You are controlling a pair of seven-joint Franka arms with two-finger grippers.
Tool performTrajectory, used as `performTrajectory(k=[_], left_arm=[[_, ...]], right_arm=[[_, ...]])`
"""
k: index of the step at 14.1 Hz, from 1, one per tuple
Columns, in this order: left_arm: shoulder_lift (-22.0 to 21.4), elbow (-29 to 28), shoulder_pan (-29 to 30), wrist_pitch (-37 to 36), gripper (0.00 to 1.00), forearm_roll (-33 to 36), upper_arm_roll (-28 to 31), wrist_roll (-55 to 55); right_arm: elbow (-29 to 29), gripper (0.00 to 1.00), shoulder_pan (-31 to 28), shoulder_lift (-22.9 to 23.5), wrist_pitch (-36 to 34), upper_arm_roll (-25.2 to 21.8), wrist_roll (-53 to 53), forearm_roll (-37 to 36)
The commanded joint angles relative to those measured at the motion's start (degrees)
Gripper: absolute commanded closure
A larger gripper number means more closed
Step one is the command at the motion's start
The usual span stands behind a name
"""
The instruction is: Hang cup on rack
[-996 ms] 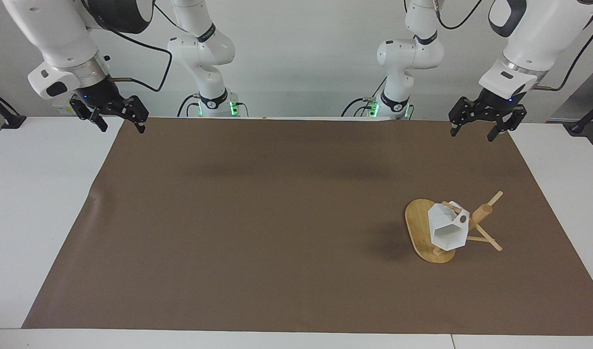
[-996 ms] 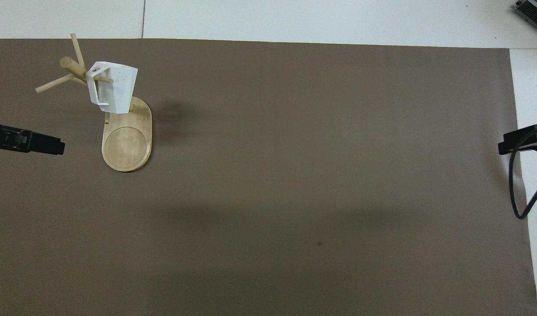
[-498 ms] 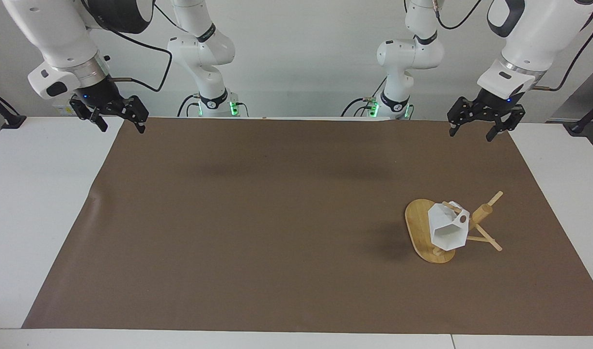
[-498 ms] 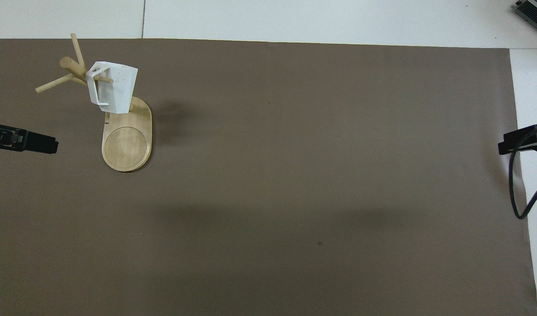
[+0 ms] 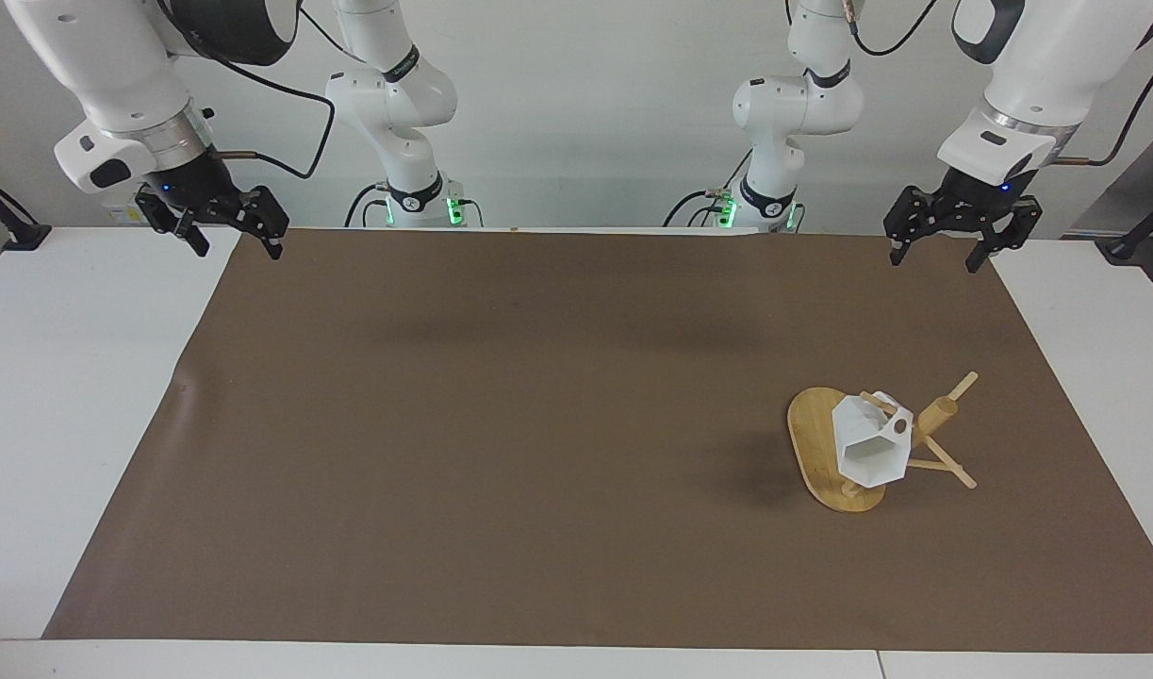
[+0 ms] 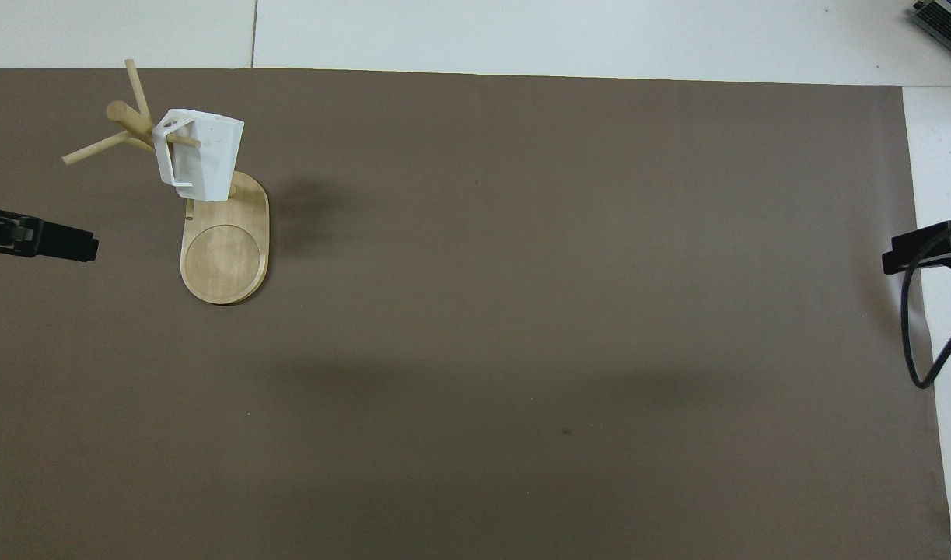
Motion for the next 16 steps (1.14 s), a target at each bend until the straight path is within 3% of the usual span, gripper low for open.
performTrajectory(k=[1, 6, 16], left_arm=[[1.56, 2.26, -0.31, -2.1, 0.0, 0.53, 0.08, -0.72], [4.73, 6.65, -0.4, -5.35, 0.0, -0.36, 0.25, -0.81], [4.29, 6.13, -0.57, -4.74, 0.0, -0.53, 0.07, -1.6]], right_arm=[[-1.58, 0.0, -0.56, -1.39, 0.05, 0.31, 0.57, 0.8], [-1.58, 0.0, -0.56, -1.39, 0.05, 0.31, 0.57, 0.8], [-1.58, 0.0, -0.56, -1.39, -0.04, 0.31, 0.57, 0.89]])
